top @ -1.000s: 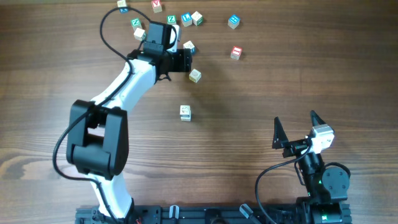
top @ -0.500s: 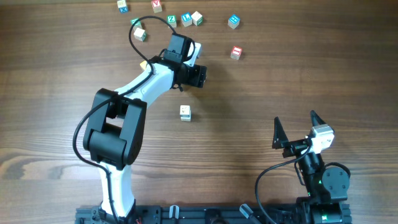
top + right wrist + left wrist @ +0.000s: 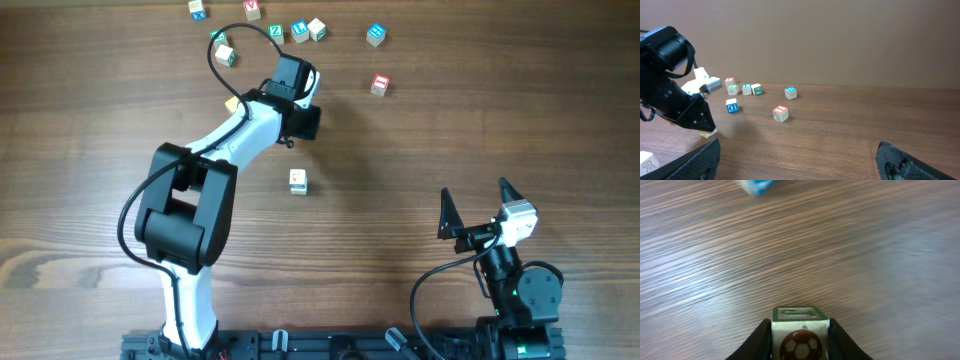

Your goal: Form a tower

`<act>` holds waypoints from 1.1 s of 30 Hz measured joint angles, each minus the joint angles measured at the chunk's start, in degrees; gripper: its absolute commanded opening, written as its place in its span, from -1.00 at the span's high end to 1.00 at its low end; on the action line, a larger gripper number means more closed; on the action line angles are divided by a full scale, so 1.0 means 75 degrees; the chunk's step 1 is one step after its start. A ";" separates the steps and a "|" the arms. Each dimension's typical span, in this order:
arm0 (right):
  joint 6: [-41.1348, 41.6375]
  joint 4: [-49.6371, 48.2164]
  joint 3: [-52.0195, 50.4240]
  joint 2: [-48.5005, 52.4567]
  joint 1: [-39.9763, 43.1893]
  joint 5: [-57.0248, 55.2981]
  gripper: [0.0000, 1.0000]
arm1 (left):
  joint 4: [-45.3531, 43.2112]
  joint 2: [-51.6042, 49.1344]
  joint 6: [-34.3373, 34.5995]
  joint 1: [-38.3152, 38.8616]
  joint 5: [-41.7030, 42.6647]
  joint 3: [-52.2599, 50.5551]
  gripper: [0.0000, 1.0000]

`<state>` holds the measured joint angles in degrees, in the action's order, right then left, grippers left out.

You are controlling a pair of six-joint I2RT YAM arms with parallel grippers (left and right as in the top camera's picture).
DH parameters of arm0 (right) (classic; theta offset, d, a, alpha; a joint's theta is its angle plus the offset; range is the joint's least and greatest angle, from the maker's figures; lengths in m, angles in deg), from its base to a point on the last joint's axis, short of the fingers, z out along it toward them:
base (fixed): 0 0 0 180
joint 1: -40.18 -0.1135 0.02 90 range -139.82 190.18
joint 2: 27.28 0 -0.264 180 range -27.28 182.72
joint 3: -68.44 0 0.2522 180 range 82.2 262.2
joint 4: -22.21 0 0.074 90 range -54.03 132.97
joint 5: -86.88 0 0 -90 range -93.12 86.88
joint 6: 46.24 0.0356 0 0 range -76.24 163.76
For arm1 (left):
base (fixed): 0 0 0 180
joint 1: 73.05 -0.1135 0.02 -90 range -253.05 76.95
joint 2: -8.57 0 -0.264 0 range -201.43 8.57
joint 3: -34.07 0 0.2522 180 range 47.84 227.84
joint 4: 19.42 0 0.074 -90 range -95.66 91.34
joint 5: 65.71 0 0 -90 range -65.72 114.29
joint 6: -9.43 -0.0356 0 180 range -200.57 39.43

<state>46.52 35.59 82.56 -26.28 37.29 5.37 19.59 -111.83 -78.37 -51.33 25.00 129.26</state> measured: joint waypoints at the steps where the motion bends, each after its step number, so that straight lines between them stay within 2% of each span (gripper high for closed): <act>1: 0.0000 0.0000 0.0000 0.0000 0.0000 0.0000 -0.99 | 0.0111 0.0017 0.0143 -0.0003 -0.0318 0.0017 0.45; 5: 0.0003 0.0000 0.0000 0.0000 0.0000 0.0000 -0.99 | 0.0880 0.0201 0.0871 -0.0172 -0.1020 0.0017 0.43; 8: 0.0000 0.0000 0.0000 0.0000 0.0000 0.0000 -0.99 | 0.1617 0.0577 0.1443 -0.0571 -0.1087 0.0000 0.42; 12: 0.0000 0.0000 0.0000 0.0000 0.0000 0.0000 -0.99 | 0.2500 0.1052 0.1766 -0.1005 -0.0994 -0.0006 0.40; 15: 0.0000 0.0000 0.0000 0.0000 0.0000 0.0000 -0.99 | 0.2955 0.1090 0.1839 -0.1282 -0.0737 -0.0009 0.09; 16: 0.0000 0.0000 0.0000 0.0000 0.0000 0.0000 -0.99 | 0.3008 0.1090 0.1859 -0.1329 -0.0691 -0.0009 -0.11; 17: 0.0000 0.0000 0.0000 0.0000 0.0000 0.0000 -0.99 | 0.3095 0.1090 0.1918 -0.1399 -0.0592 -0.0009 -0.54; 18: 0.0000 0.0000 0.0000 0.0000 0.0000 0.0000 -0.99 | 0.3118 0.1090 0.1955 -0.1422 -0.0551 -0.0009 -0.69; 19: 0.0000 0.0000 0.0000 0.0000 0.0000 0.0000 -1.00 | 0.3118 0.1090 0.1941 -0.1431 -0.0525 -0.0009 -0.75; 23: 0.0000 0.0000 0.0000 0.0000 0.0000 0.0000 -1.00 | 0.3136 0.1151 0.1985 -0.1434 -0.0396 -0.0009 -0.73; 28: 0.0000 0.0000 0.0000 0.0000 0.0000 0.0000 -1.00 | 0.3305 0.2256 0.1985 -0.1376 0.0146 -0.0020 -0.79; 33: 0.0000 0.0000 0.0000 0.0000 0.0000 0.0000 -0.99 | 0.4016 0.2987 0.1988 -0.0842 0.0472 0.0003 -0.84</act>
<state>46.52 35.59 82.56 -26.28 37.29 5.37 49.71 -89.42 -63.47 -57.65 28.54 129.29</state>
